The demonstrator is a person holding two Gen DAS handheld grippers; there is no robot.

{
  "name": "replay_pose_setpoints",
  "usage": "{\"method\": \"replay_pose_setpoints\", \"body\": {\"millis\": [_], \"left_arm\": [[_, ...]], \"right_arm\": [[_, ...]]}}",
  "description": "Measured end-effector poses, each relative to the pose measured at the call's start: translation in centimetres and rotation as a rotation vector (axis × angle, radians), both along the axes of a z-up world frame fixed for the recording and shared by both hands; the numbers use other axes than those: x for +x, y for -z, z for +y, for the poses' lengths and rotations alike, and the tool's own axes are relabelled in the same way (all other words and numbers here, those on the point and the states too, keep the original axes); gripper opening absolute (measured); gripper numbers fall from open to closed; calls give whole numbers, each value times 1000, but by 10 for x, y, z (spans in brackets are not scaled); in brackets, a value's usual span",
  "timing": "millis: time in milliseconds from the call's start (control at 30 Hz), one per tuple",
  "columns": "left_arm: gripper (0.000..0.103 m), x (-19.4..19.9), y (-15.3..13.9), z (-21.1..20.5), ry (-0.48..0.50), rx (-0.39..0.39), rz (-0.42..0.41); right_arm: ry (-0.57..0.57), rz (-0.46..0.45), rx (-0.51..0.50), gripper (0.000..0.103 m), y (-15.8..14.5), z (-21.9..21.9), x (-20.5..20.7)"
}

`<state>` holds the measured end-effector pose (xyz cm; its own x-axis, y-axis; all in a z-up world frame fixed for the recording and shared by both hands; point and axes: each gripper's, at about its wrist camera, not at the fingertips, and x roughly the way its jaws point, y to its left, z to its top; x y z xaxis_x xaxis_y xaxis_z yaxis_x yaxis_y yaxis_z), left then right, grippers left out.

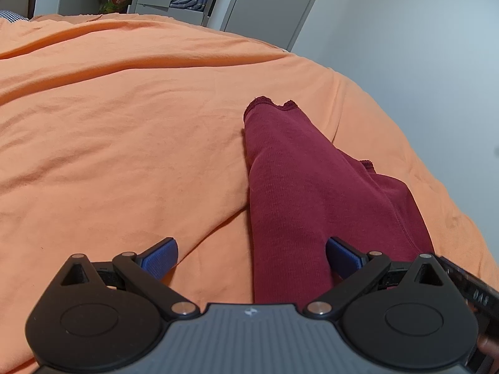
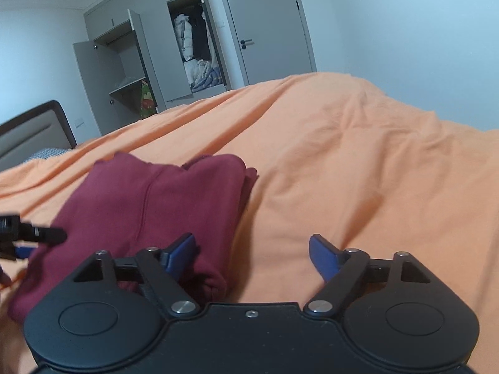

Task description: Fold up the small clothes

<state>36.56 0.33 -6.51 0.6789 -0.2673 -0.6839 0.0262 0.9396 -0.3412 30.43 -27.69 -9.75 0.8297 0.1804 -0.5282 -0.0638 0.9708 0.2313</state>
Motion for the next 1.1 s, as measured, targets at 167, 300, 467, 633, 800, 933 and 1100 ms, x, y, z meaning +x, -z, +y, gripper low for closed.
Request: {"method": "replay_pose_setpoints", "body": {"millis": [167, 300, 467, 633, 800, 933, 1100], "left_arm": [[102, -1, -2, 3, 1, -4, 3], [103, -4, -7, 3, 23, -33, -15], [103, -5, -4, -5, 67, -46, -7], [102, -6, -1, -11, 63, -17, 5], [103, -5, 0, -7, 56, -26, 14], [103, -5, 0, -9, 56, -15, 11], [103, -5, -1, -9, 54, -13, 15]], "right_arm": [[31, -33, 40, 97, -12, -2, -16], [-44, -21, 185, 101, -22, -6, -30], [-149, 61, 254, 101, -10, 8, -33], [-107, 55, 293, 89, -5, 14, -25], [-49, 65, 364, 88, -6, 14, -14], [-3, 91, 455, 96, -2, 9, -6], [52, 85, 237, 67, -9, 31, -8]]}}
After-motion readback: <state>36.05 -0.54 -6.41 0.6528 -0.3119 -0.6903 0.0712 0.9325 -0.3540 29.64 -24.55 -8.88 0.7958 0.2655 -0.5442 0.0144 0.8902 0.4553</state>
